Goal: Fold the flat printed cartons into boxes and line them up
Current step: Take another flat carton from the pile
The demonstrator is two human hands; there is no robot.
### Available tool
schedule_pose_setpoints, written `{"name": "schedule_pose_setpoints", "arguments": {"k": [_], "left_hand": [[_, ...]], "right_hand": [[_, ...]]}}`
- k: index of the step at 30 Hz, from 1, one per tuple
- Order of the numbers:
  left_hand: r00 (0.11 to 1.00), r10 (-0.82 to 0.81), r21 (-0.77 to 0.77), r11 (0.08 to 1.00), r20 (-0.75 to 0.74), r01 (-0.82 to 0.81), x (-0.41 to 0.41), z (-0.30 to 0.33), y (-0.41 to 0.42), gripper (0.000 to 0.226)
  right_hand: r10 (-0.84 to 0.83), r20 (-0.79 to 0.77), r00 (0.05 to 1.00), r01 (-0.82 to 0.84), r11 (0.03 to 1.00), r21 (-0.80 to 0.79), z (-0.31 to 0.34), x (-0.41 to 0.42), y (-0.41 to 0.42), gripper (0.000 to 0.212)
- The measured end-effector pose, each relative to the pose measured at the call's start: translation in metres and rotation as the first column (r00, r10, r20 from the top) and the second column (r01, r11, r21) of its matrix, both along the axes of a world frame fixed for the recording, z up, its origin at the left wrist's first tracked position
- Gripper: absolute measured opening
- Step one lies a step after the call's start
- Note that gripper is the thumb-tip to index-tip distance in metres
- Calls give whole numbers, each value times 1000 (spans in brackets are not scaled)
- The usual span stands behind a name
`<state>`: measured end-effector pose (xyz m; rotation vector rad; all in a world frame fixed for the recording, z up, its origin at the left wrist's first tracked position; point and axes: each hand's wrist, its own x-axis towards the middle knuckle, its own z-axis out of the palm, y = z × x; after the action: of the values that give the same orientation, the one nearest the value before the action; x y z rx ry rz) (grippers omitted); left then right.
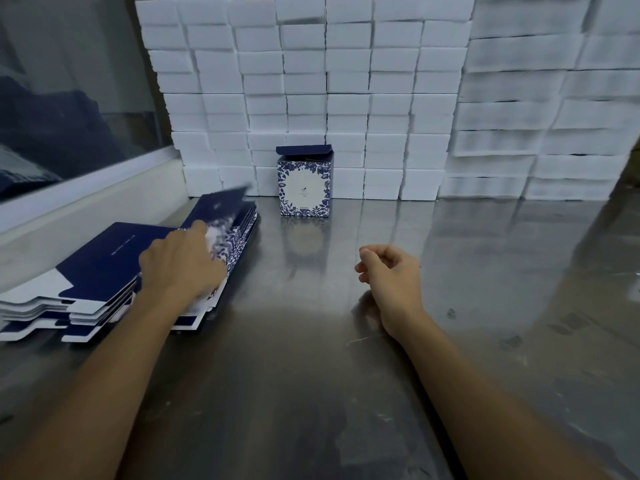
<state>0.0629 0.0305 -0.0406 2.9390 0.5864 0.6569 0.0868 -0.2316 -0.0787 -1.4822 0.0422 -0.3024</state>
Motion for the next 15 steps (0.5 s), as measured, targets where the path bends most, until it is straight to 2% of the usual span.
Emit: {"name": "schedule_pose_setpoints", "arguments": {"k": [4, 8, 12, 15], "left_hand": [[997, -30, -88, 995, 77, 37, -2, -4, -12, 41], [980, -29, 9, 1000, 197, 27, -5, -11, -23, 32], [940, -58, 45, 998, 337, 45, -7, -13, -31, 19], [896, -80, 89, 995, 437, 46, -7, -12, -29, 22]], "right_hand": [[17, 2, 1000, -17, 1000, -5, 0, -1, -1, 16], [29, 2, 1000, -29, 999, -19, 0, -2, 1, 16], [38, -5, 999, -38, 998, -51, 0, -1, 4, 15], [46, -11, 999, -47, 994, -99, -1, 0, 5, 14]]}}
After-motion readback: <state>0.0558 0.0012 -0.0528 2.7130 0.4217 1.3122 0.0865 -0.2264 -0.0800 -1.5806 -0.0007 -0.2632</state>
